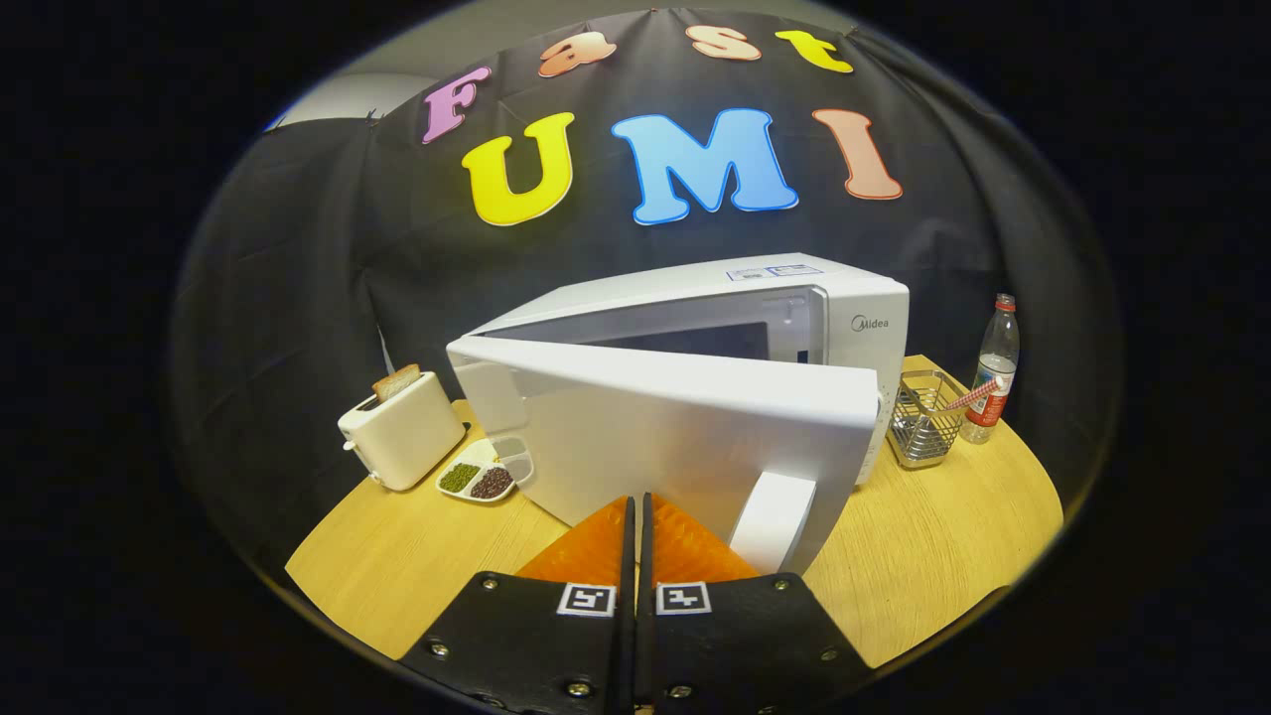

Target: Open the microwave, put the food inside, and close the microwave door.

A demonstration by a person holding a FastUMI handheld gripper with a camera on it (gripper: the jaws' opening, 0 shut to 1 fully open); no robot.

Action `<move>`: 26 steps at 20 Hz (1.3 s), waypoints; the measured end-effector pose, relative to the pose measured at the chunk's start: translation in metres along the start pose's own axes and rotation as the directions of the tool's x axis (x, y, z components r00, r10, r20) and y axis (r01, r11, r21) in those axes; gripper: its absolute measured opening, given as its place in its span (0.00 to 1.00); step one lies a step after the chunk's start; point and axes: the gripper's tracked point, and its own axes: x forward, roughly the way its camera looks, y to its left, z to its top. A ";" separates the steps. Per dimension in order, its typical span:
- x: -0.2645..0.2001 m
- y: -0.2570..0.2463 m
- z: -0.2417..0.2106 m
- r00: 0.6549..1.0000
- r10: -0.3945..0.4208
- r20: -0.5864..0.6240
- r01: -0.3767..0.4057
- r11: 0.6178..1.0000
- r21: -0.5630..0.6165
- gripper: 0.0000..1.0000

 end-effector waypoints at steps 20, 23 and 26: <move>0.067 -0.058 0.036 0.998 -0.066 0.020 0.065 0.998 0.027 0.01; 0.074 -0.062 0.042 0.997 -0.063 0.034 0.062 0.997 0.046 0.01; 0.078 -0.071 0.047 0.995 -0.085 0.051 0.082 0.994 0.069 0.01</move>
